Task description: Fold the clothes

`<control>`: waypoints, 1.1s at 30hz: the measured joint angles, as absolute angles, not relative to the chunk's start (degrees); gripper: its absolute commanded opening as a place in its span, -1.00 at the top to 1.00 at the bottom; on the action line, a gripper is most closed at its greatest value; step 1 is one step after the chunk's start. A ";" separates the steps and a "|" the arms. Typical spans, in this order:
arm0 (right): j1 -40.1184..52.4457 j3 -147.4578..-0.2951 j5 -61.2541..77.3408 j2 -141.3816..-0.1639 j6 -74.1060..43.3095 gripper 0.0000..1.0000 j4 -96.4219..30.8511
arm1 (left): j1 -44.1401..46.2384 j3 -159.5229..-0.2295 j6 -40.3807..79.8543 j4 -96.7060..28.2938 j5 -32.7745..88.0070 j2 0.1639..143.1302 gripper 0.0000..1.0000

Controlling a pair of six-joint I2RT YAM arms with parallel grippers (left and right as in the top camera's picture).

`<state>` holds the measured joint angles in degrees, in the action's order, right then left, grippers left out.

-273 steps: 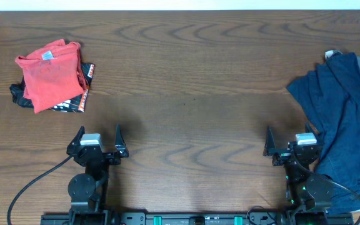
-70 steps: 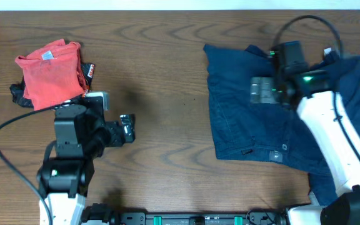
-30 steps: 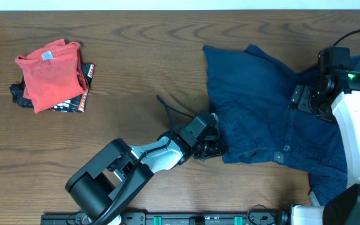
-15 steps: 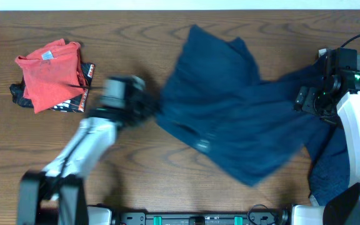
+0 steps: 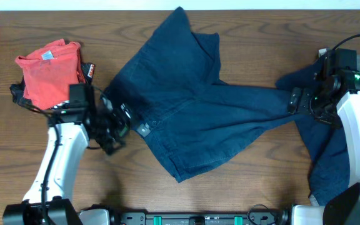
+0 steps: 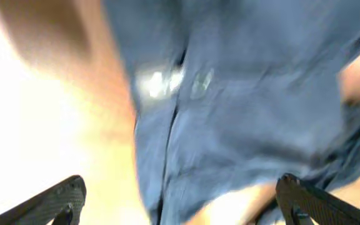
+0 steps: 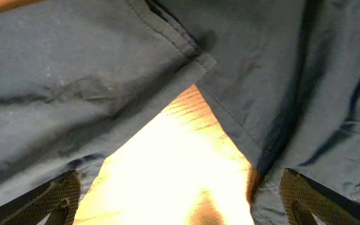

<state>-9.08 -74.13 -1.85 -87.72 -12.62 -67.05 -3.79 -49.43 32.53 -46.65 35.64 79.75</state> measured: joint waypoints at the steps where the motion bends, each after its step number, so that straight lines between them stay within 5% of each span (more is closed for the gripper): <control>1: -9.08 -74.06 -1.50 -87.72 -12.47 -0.98 -66.81 | -2.72 -48.99 32.56 -47.57 35.75 79.75 -0.96; 13: -9.08 -71.77 -0.38 -87.72 -11.86 -0.98 -66.19 | 19.64 -36.32 49.84 -29.30 35.62 79.77 -0.93; 17: -9.08 -71.75 -0.34 -87.72 -11.77 -0.98 -66.17 | 27.99 -32.08 59.07 -21.10 34.26 80.09 -0.37; 19: -9.08 -71.75 -0.30 -87.72 -11.68 -0.98 -66.15 | 31.48 -30.76 62.37 -18.96 32.71 80.51 0.44; 21: -9.08 -71.75 -0.16 -87.72 -11.68 -0.99 -66.15 | 33.61 -30.33 63.96 -18.83 30.81 80.71 0.87; 26: -9.08 -71.75 -0.14 -87.72 -11.66 -0.97 -66.24 | 30.98 -30.33 63.09 -22.65 27.90 80.66 0.88; 33: -9.08 -71.70 1.83 -87.72 -11.60 -0.99 -67.40 | 9.43 -30.72 52.58 -30.06 26.76 78.48 0.85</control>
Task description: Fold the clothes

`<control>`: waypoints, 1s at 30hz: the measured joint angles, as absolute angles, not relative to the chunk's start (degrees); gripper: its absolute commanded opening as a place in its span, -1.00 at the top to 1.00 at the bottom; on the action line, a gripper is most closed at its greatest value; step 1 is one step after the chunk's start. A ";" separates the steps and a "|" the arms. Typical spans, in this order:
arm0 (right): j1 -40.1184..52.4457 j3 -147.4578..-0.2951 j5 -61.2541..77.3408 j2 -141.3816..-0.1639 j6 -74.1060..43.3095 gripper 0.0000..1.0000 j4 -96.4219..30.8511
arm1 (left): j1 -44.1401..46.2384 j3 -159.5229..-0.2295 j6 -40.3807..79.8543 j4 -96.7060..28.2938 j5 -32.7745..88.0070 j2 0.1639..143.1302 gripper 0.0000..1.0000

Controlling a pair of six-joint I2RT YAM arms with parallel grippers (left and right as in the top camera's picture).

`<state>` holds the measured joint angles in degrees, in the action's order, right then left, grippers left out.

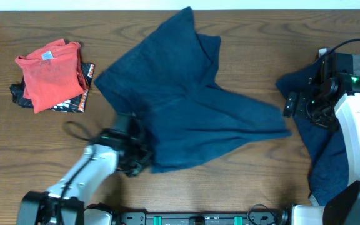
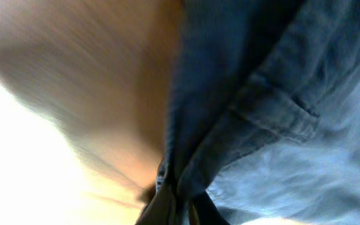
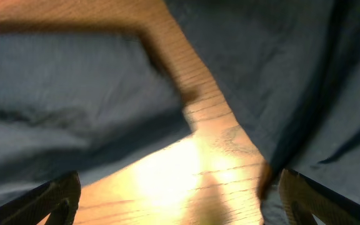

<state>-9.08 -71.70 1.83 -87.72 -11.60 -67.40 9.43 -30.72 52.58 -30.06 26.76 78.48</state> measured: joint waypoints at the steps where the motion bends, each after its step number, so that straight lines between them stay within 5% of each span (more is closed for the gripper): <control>1: -9.08 -71.70 2.66 -87.72 -11.57 -0.98 -67.83 | 5.74 -31.00 50.74 -30.63 26.50 78.11 0.53; 2: -9.06 -71.70 3.86 -87.72 -11.53 -0.99 -68.36 | 3.14 -31.29 49.12 -30.96 26.70 77.84 -0.13; 4: -8.91 -71.70 6.50 -87.72 -11.51 -0.99 -69.52 | -1.17 -31.81 46.41 -31.59 28.05 77.25 -0.66; 7: -7.88 -71.59 9.43 -87.72 -11.51 -0.98 -70.94 | -4.16 -32.45 44.23 -36.25 31.24 76.73 -0.93; 11: -4.27 -70.22 12.43 -87.72 -11.81 -0.99 -70.87 | -3.84 -32.45 42.94 -44.82 33.54 76.71 -0.94; 19: 1.85 -58.89 14.66 -87.70 -20.32 -0.98 -61.32 | 0.99 -30.92 44.64 -38.63 34.46 76.71 -0.49; 26: 2.28 -49.41 15.31 -87.70 -30.17 -0.97 -46.76 | 7.18 -29.34 50.09 -30.28 29.08 76.71 0.81; 28: 2.28 -47.62 15.38 -87.70 -32.25 -0.80 -42.50 | 8.32 -29.32 50.98 -29.43 28.32 76.71 0.88; 30: 2.28 -46.22 15.51 -87.70 -34.09 -0.36 -39.79 | 8.71 -29.32 51.27 -29.58 28.03 76.71 0.87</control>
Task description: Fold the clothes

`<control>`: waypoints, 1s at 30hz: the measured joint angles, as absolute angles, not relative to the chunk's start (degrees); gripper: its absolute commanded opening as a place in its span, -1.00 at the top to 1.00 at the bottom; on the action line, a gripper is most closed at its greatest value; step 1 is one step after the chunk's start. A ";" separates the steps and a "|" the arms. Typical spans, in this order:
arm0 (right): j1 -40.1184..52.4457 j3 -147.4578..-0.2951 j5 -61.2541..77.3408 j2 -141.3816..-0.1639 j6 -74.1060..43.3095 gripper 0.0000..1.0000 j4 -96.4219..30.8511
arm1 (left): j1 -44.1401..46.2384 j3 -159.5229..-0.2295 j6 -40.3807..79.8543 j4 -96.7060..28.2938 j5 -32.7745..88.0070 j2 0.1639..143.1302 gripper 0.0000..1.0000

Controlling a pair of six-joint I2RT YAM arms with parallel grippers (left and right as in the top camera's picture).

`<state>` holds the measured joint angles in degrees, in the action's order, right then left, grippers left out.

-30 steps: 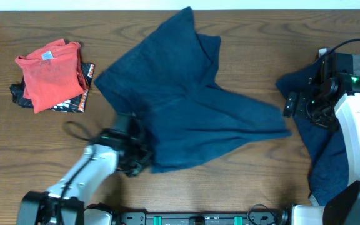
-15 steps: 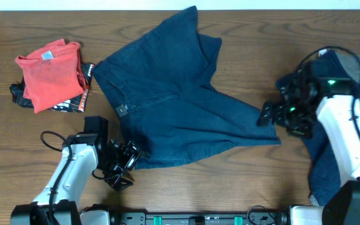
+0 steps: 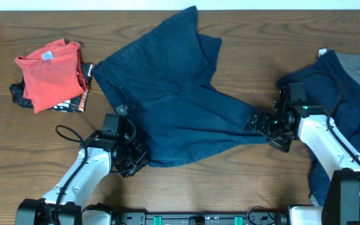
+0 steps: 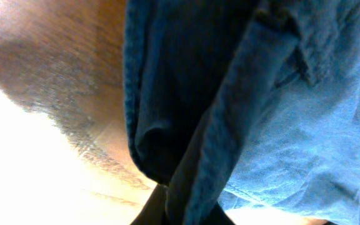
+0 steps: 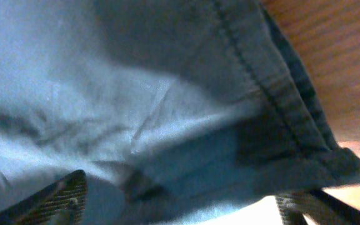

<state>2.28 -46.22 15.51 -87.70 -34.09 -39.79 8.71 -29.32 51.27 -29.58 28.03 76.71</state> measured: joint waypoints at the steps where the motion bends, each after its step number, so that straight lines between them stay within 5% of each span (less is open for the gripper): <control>1: 2.28 -45.67 15.53 -87.70 -35.03 -0.07 -39.11 | 8.71 -29.32 51.33 -29.82 27.94 76.69 0.87; 6: 2.52 -43.16 15.31 -87.70 -39.05 0.98 -38.26 | 8.71 -29.32 51.33 -34.87 27.64 75.37 0.88; 18: 0.64 -44.03 14.63 -83.44 -37.39 0.98 -43.51 | 8.75 -29.32 44.14 -48.07 29.21 57.93 0.88; 30: -4.08 -72.12 15.27 -66.06 -24.58 0.98 -62.96 | 12.32 -36.58 40.03 -55.96 38.96 37.76 0.88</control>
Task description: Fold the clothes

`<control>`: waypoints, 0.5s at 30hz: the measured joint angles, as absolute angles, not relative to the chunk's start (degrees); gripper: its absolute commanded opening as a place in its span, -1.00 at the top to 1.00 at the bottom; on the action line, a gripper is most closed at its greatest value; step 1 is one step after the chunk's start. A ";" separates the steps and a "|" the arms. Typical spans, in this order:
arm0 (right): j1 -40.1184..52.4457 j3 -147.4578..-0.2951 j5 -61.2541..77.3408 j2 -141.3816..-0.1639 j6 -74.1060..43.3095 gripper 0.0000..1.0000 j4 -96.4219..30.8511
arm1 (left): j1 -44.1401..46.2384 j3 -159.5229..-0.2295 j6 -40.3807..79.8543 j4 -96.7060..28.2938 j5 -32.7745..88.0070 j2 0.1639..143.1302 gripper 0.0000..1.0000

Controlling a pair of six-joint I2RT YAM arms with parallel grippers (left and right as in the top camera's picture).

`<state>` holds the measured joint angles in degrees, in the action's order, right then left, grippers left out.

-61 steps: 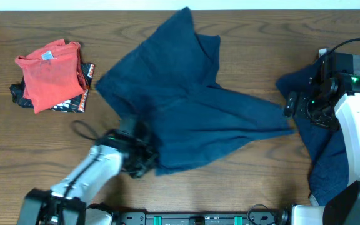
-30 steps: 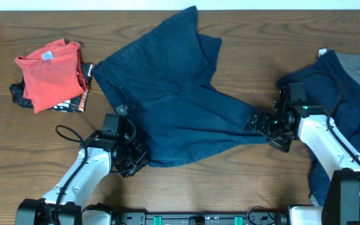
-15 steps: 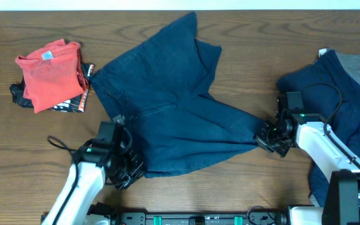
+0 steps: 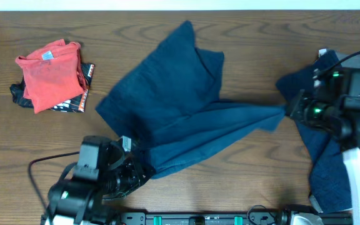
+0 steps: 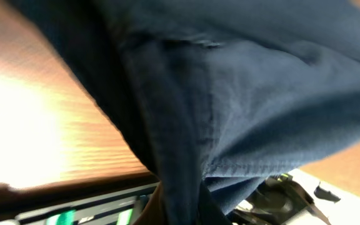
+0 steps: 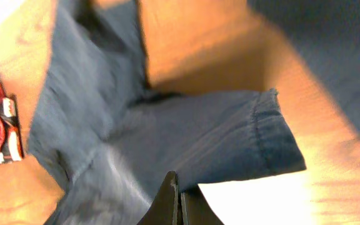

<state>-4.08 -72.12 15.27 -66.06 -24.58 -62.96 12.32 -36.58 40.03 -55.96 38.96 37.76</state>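
A pair of dark blue jeans [image 4: 180,119] is stretched across the middle of the table, partly lifted. My left gripper [image 4: 135,174] is shut on the waist corner near the front edge. In the left wrist view the denim [image 5: 230,94] runs down into the closed fingers of the left gripper [image 5: 179,209]. At the right, my right gripper [image 4: 290,110] is shut on the leg end. The right wrist view shows the hemmed leg [image 6: 217,137] pinched in the right gripper [image 6: 177,203].
A folded red shirt [image 4: 47,74] lies on a black garment [image 4: 74,103] at the back left. Another blue garment [image 4: 327,150] is heaped at the right edge, under my right arm. Brown wooden table [image 4: 30,144] shows at the left.
My right gripper, open around the leg hem then, is now shut on it and farther right and back. Left gripper still holds the waist, nearer the front edge. The jeans are pulled taut.
Both grippers were open, left beside the waistband, right by the leg end. Then the left was shut on the waist near the front, right still open. Then the right was open at the leg hem. Now both hold the jeans, stretched between them.
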 measured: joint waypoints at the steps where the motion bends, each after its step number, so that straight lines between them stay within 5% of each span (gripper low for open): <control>1: -4.08 -73.71 14.41 -65.45 -23.92 0.98 -63.44 | 12.97 -38.00 40.21 -55.99 38.85 36.40 0.88; 15: -3.05 -79.99 11.27 -71.20 -12.47 0.98 -41.91 | 14.98 -45.21 44.91 -54.96 18.02 36.36 0.88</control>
